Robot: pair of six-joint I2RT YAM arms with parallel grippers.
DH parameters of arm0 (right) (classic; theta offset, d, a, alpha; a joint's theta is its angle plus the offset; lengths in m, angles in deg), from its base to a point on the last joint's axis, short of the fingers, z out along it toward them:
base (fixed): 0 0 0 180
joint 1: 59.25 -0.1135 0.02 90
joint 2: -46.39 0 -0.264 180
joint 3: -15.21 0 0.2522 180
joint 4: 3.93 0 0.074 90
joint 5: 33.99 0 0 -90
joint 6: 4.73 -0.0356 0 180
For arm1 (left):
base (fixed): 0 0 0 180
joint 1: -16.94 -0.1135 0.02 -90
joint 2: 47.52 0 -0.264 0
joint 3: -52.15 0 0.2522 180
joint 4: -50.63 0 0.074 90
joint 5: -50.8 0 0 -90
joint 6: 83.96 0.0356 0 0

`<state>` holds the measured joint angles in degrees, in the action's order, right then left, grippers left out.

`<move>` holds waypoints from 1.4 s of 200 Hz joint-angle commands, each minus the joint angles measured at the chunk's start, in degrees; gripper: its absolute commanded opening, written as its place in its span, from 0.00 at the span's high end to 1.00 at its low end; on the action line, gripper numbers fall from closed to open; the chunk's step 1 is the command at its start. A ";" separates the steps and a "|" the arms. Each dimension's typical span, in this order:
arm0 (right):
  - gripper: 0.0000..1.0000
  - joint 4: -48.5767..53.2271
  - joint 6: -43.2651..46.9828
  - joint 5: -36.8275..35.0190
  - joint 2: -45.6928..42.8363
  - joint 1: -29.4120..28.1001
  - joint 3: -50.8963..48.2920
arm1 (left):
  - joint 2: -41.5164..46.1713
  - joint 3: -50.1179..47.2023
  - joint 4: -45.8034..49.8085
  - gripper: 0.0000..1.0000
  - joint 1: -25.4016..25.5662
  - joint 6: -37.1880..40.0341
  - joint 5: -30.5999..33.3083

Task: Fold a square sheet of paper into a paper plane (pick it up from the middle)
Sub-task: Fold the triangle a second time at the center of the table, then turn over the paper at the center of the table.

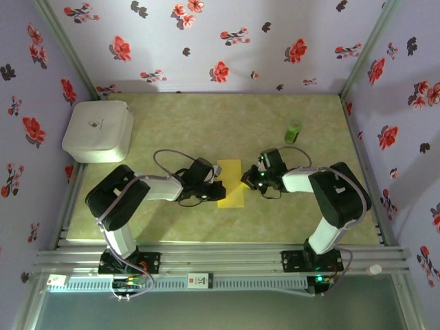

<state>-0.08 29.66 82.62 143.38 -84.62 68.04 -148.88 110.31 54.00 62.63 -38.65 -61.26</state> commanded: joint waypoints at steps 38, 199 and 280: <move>0.95 8.23 1.77 -5.06 -10.50 -0.84 0.57 | 5.29 -3.18 2.58 0.99 0.43 -3.36 2.25; 0.74 16.33 -7.61 -8.60 -20.51 -14.17 -7.54 | -0.94 4.42 12.59 0.98 -2.45 7.06 2.21; 0.69 13.54 -8.38 -8.38 -14.69 -16.12 -5.50 | -1.27 4.11 12.33 0.99 -2.47 6.42 1.73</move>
<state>14.39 22.51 74.60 127.29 -100.09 60.87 -148.51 115.04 65.06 60.51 -33.14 -58.90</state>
